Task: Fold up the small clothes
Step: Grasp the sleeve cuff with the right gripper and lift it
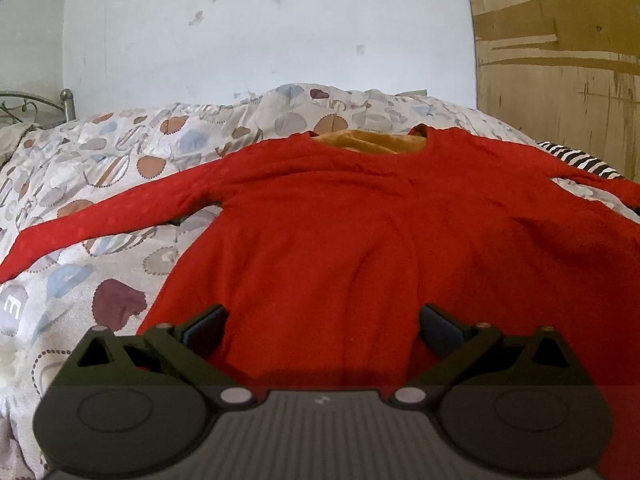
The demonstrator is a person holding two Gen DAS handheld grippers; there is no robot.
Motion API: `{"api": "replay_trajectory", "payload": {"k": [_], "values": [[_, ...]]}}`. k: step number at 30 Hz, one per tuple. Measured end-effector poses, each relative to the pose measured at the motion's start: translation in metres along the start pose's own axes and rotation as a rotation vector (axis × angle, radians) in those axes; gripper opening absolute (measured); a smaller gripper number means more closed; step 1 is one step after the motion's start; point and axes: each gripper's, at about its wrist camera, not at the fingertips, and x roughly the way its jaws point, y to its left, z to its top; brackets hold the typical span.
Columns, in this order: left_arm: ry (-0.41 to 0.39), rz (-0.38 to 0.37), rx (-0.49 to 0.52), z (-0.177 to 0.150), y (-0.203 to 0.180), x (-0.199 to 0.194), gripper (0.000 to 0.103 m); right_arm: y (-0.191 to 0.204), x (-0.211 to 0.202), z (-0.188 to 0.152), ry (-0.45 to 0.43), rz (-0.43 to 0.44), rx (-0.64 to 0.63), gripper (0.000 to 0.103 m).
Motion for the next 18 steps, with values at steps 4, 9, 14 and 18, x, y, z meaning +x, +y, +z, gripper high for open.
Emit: {"api": "replay_trajectory", "payload": {"k": [4,9,14,18], "values": [[-0.001,0.000,-0.001,0.000,0.000,0.000,0.103,0.004,0.021,0.002,-0.003,-0.048,-0.007,0.077],[-0.002,0.001,-0.001,0.000,-0.001,0.000,0.103,0.004,0.028,-0.002,-0.040,-0.094,0.013,0.020],[-0.003,0.001,-0.002,0.000,-0.001,0.000,0.103,0.034,0.004,-0.002,-0.130,-0.039,-0.148,0.007],[-0.005,-0.015,-0.023,0.000,0.003,0.000,0.103,0.076,-0.022,-0.002,-0.173,0.041,-0.261,0.007]]}}
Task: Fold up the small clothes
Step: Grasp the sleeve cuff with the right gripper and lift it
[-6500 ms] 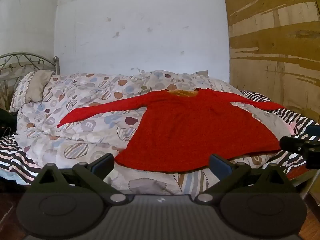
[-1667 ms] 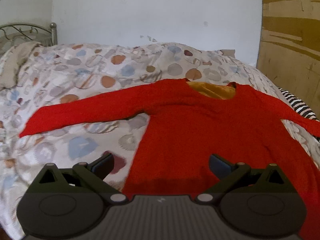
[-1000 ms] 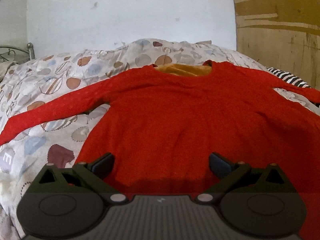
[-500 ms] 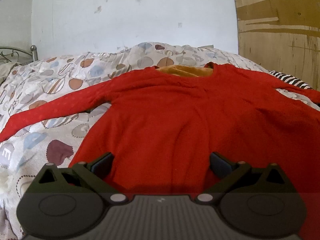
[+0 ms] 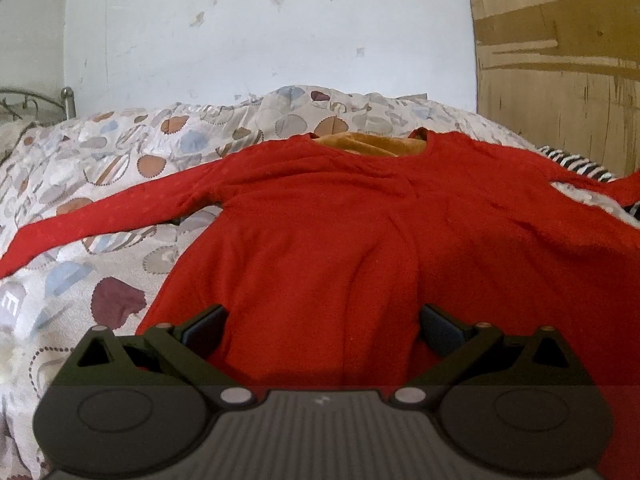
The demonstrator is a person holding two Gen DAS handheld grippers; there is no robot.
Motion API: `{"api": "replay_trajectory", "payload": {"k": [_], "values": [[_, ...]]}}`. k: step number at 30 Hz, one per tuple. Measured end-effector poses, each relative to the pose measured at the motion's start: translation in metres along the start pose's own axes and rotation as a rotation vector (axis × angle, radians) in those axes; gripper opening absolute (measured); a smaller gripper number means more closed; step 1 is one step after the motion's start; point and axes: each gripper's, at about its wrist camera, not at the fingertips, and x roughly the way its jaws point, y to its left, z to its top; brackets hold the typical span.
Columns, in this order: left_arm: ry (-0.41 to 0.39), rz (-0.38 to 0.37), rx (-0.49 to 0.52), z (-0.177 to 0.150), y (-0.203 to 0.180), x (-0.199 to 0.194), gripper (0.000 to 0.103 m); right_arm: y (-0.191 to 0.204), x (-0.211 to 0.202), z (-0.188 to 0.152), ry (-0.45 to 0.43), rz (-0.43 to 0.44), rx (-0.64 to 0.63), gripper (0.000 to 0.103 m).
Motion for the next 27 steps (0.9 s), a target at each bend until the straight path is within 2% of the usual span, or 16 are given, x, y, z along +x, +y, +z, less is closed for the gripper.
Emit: {"api": "replay_trajectory", "payload": {"k": [6,12,19,23,27], "values": [[-0.021,-0.053,-0.081,0.015,0.019,-0.013,0.103,0.092,-0.047,0.016,-0.052,0.204,-0.184,0.006],[-0.099,-0.041,-0.158,0.037,0.048,-0.043,0.103,0.192,-0.106,-0.008,-0.094,0.437,-0.435,0.006],[-0.135,0.023,-0.267,0.047,0.097,-0.064,0.103,0.277,-0.172,-0.084,-0.073,0.711,-0.717,0.006],[-0.143,0.068,-0.316,0.046,0.123,-0.067,0.103,0.294,-0.203,-0.142,-0.029,0.826,-0.874,0.006],[-0.129,0.098,-0.352,0.038,0.142,-0.066,0.103,0.296,-0.231,-0.219,0.042,0.896,-1.079,0.006]]}}
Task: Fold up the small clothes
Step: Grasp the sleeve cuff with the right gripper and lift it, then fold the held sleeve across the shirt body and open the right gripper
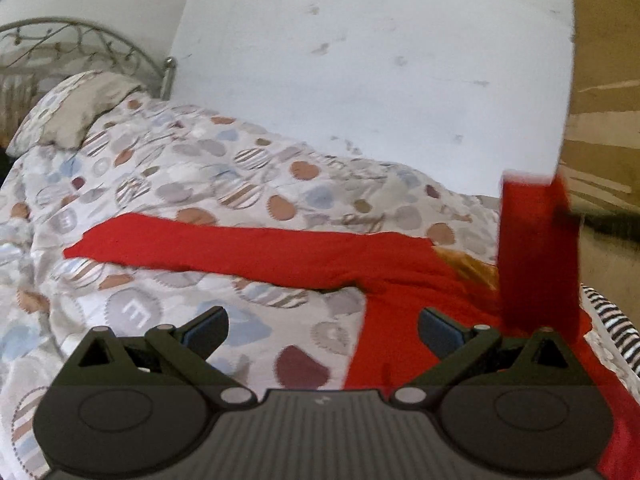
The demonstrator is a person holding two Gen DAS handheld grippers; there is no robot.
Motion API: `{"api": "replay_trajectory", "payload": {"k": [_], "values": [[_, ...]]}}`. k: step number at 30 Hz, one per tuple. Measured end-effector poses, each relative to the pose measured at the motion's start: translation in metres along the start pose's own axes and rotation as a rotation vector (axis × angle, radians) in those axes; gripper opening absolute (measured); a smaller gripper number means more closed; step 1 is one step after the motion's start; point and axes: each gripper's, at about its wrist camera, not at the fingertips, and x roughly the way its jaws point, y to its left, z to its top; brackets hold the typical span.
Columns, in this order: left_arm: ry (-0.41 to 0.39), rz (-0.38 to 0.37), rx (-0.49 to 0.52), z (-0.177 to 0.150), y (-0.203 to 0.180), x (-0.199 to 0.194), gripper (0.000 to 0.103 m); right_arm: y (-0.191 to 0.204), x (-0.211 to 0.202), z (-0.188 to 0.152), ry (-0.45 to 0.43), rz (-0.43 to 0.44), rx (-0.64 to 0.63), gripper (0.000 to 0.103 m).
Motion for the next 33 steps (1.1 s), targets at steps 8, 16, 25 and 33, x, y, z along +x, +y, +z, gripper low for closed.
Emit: {"api": "replay_trajectory", "payload": {"k": [8,16,25,33], "values": [[0.028,0.027,-0.020,-0.008,0.016,0.005,0.103,0.099,0.008,-0.068,0.138,0.067,-0.366,0.006],[0.004,-0.016,-0.047,-0.003,0.006,0.004,0.103,0.135,-0.007,-0.097,0.130,0.129,-0.658,0.009],[0.023,-0.060,-0.023,-0.002,-0.010,0.012,0.103,0.140,-0.044,-0.112,0.109,0.215,-0.752,0.040],[0.125,-0.146,0.027,-0.011,-0.049,0.054,0.103,0.088,-0.076,-0.112,0.176,0.105,-0.582,0.088]]}}
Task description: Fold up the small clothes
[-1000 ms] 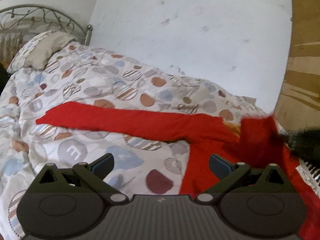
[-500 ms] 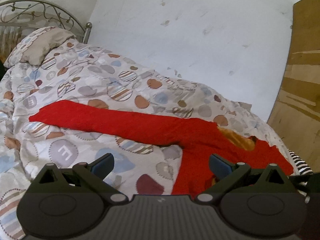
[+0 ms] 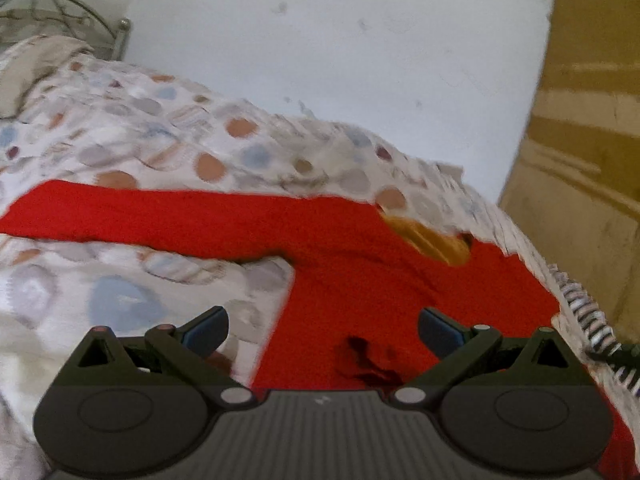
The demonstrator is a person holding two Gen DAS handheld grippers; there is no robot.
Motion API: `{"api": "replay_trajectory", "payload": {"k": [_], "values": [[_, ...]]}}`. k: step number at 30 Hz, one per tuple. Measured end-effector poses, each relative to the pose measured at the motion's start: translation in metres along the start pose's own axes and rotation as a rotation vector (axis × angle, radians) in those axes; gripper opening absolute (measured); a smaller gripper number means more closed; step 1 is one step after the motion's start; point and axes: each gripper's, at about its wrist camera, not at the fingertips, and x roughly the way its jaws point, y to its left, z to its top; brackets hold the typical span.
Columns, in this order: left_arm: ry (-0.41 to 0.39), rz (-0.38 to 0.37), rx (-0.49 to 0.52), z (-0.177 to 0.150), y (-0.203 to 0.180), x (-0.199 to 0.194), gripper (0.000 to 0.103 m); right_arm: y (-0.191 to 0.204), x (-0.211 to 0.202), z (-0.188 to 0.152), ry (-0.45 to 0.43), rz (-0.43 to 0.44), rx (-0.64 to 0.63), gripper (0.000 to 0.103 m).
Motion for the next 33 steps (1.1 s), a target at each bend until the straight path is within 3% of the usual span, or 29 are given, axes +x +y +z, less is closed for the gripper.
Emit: {"api": "replay_trajectory", "payload": {"k": [1,3,7,12,16,19,23,26,28,29,33], "values": [[0.015,0.008,0.012,-0.003,-0.005,0.007,0.103,-0.010,-0.002,-0.007,0.019,-0.027,0.055,0.096],[0.038,0.030,0.049,-0.012,-0.012,0.018,0.103,-0.029,-0.002,-0.020,0.059,-0.071,0.151,0.101],[0.064,0.069,0.112,-0.036,-0.015,0.032,0.103,-0.071,0.007,-0.047,0.139,-0.197,0.355,0.102],[0.033,0.030,0.050,-0.050,-0.003,0.027,0.102,-0.123,0.042,-0.084,0.223,-0.401,0.510,0.098],[0.039,0.002,0.011,-0.051,0.005,0.028,0.102,-0.142,0.085,-0.108,0.310,-0.472,0.434,0.085],[0.031,0.000,0.009,-0.051,0.007,0.028,0.102,-0.146,0.112,-0.116,0.361,-0.486,0.313,0.082],[0.029,-0.003,0.004,-0.051,0.007,0.029,0.102,-0.148,0.131,-0.119,0.335,-0.482,0.202,0.077],[0.021,-0.014,-0.002,-0.051,0.008,0.028,0.102,-0.153,0.143,-0.118,0.326,-0.459,0.170,0.056],[0.009,-0.031,-0.013,-0.052,0.010,0.025,0.103,-0.150,0.140,-0.112,0.308,-0.448,0.169,0.021],[0.001,-0.045,-0.023,-0.052,0.011,0.023,0.103,-0.151,0.139,-0.110,0.300,-0.457,0.176,0.013],[0.004,-0.064,-0.048,-0.054,0.016,0.023,0.103,-0.163,0.124,-0.117,0.275,-0.485,0.322,0.012]]}}
